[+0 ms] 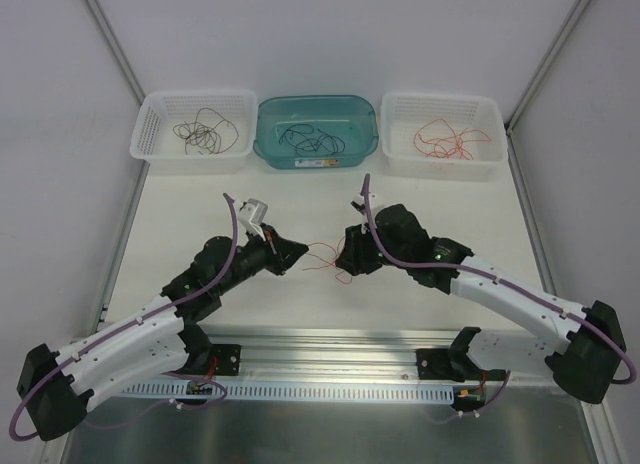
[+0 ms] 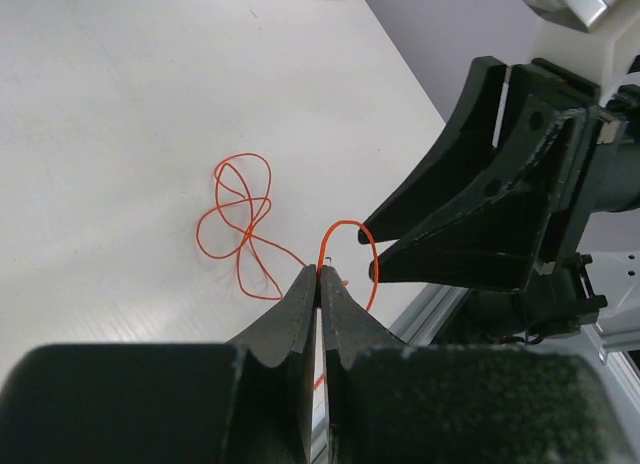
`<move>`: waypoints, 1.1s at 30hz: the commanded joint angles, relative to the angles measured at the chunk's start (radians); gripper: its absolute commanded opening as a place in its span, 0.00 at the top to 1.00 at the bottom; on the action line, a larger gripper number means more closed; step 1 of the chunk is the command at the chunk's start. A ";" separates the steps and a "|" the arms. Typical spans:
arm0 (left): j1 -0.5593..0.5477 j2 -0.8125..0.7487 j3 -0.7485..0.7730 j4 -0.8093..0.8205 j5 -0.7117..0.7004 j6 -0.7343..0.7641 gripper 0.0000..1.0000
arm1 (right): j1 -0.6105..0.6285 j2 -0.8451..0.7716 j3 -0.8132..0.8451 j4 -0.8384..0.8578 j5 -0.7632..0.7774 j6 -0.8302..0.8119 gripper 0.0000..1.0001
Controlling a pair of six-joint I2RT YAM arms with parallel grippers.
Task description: Untangle the cables
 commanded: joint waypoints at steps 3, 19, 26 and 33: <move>0.006 -0.008 0.054 0.001 -0.032 0.001 1.00 | -0.001 -0.064 -0.068 0.055 0.063 -0.080 0.53; 0.006 0.231 -0.007 -0.032 -0.164 -0.111 1.00 | -0.022 0.222 -0.049 0.055 0.370 0.189 0.07; 0.006 0.285 -0.047 -0.027 -0.163 -0.131 1.00 | -0.022 0.437 0.071 0.089 0.443 0.243 0.07; 0.006 0.340 -0.062 -0.001 -0.130 -0.145 1.00 | -0.016 0.577 0.146 0.101 0.501 0.243 0.11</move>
